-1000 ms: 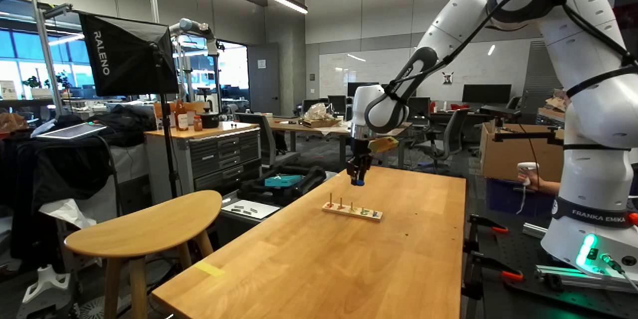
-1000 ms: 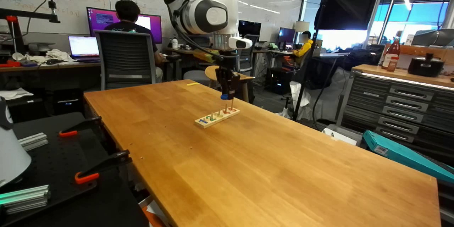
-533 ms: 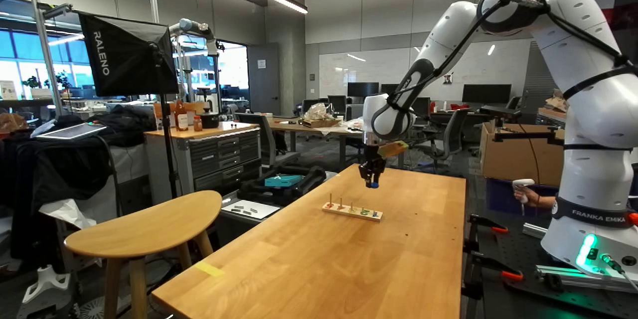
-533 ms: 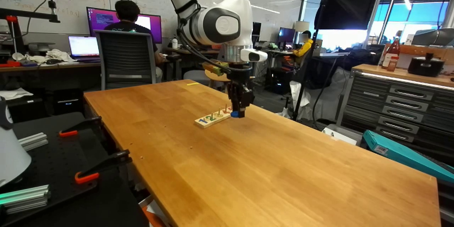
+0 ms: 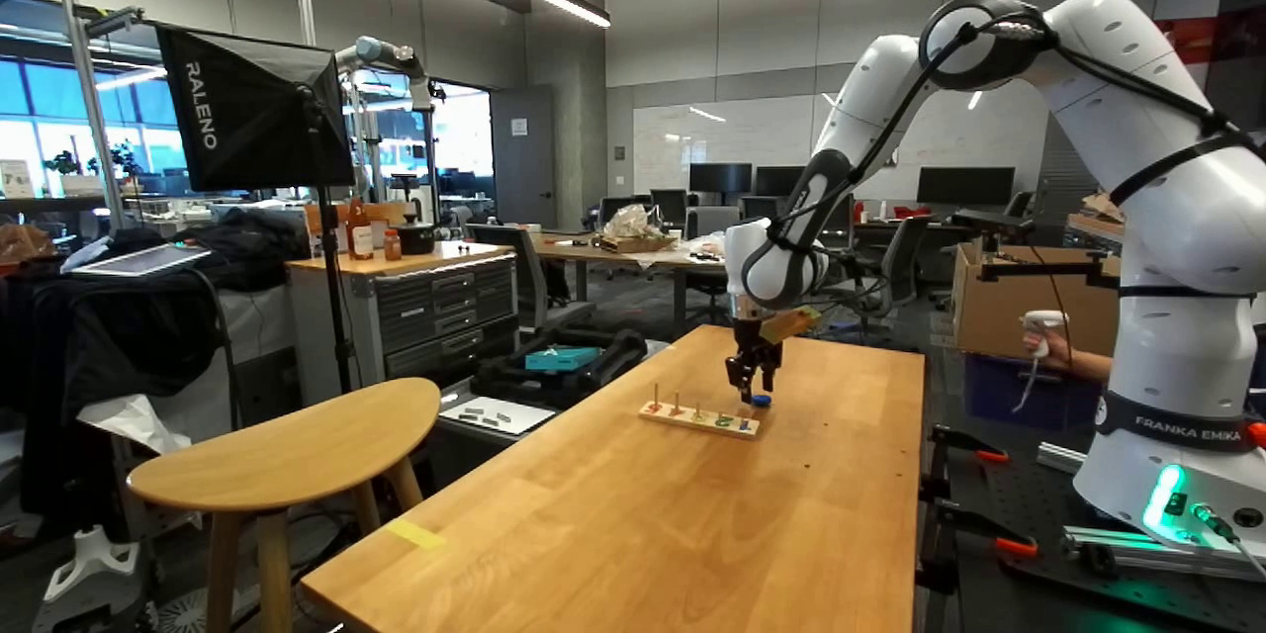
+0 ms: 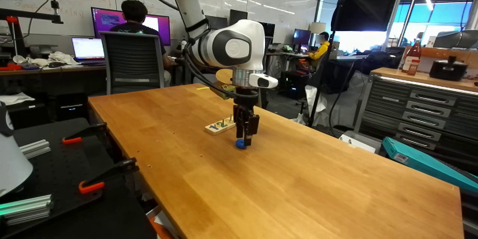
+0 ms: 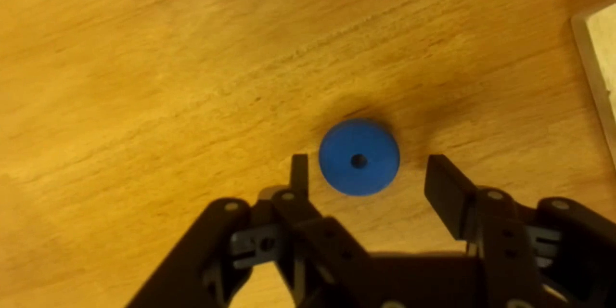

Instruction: Take the blue object from the wooden board and put it on the table

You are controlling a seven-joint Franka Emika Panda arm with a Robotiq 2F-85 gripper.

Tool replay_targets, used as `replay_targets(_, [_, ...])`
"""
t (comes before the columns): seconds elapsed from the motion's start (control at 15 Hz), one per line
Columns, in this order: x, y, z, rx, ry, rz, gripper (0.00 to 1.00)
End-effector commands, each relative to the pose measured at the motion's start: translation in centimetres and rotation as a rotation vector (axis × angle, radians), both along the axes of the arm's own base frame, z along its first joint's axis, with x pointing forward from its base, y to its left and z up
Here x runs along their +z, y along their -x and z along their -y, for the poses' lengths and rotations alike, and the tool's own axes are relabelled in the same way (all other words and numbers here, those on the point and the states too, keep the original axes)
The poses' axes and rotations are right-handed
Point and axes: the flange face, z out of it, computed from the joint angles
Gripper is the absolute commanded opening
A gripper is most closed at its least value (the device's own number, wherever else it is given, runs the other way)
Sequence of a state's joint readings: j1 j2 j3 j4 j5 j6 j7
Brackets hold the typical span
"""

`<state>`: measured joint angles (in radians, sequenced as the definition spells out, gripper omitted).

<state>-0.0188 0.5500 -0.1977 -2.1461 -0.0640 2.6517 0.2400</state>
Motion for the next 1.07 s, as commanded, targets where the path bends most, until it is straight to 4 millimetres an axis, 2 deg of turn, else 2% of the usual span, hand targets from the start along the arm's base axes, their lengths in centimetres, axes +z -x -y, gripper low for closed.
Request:
replay_targets(0.0, [4.2, -1.5, -2.9, 0.036, -0.025, 0.040, 0.99])
replay_targets(0.07, [6.7, -1.7, -4.4, 0.067, -0.040, 0.064, 1.00])
replay_targets(0.33, [14.4, -1.9, -8.9, 0.217, -0.078, 0.066, 1.00])
replay_targets(0.53, [21.1, -0.4, -11.2, 0.313, -0.095, 0.013, 1.00])
replay_targets(0.73, [28.0, 1.9, -12.2, 0.381, -0.112, -0.012, 1.00])
replay_targets(0.8, [23.9, 0.1, -11.9, 0.335, -0.092, -0.007, 1.00])
replay_targets(0.93, [27.4, 1.4, -12.1, 0.359, -0.092, -0.004, 1.00])
replay_targets(1.0, [28.1, 1.7, -12.1, 0.363, -0.091, 0.000, 1.00])
